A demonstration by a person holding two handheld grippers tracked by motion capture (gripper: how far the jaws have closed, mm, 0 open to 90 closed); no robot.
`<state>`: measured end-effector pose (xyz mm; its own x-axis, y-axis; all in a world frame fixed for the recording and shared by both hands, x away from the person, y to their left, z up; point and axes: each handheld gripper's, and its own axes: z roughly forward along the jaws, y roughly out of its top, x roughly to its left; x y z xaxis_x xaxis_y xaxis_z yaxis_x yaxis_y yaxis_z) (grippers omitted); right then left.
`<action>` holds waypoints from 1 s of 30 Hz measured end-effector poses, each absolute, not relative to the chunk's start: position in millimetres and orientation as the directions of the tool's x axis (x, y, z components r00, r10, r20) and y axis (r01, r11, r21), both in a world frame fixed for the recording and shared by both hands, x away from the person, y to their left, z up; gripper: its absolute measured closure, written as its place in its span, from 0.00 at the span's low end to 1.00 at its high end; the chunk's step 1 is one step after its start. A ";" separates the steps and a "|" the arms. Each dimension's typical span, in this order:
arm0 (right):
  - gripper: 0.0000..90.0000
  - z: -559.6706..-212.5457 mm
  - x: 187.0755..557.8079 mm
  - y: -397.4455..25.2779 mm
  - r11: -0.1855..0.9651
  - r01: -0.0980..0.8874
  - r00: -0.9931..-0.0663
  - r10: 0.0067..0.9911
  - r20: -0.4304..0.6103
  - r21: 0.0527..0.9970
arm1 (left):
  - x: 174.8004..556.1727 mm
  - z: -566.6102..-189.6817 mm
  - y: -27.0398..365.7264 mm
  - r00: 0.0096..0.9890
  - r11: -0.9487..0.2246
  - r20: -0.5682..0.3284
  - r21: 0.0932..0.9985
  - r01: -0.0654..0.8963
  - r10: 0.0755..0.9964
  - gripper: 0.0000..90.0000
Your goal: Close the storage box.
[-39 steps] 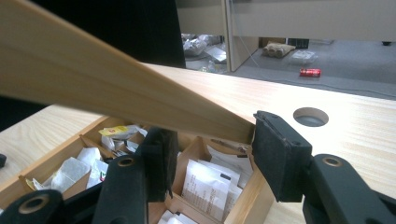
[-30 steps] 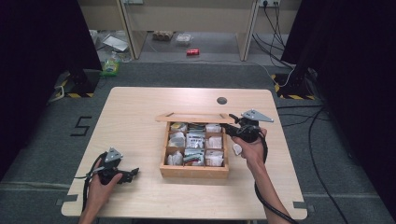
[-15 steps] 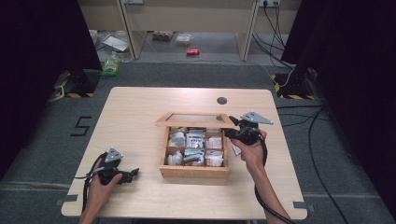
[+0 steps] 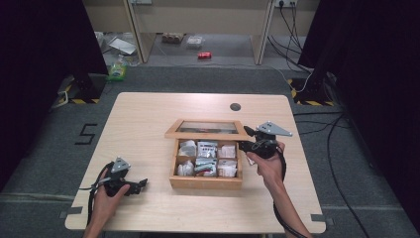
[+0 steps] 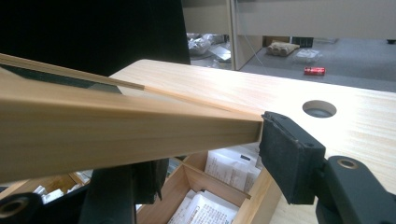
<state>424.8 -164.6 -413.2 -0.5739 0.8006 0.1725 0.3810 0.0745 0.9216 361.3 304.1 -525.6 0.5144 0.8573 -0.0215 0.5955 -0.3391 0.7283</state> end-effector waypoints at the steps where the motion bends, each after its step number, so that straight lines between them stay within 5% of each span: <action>1: 0.47 -413.5 424.3 -164.7 0.074 0.382 -0.571 0.803 0.173 0.921 | 361.3 -525.6 304.1 0.515 -0.339 -0.022 0.728 0.596 0.857 0.00; 30: 0.42 -422.0 411.5 -170.4 0.085 0.428 -0.563 0.804 0.192 0.900 | 361.3 -525.5 304.2 0.515 -0.341 -0.020 0.727 0.595 0.857 0.00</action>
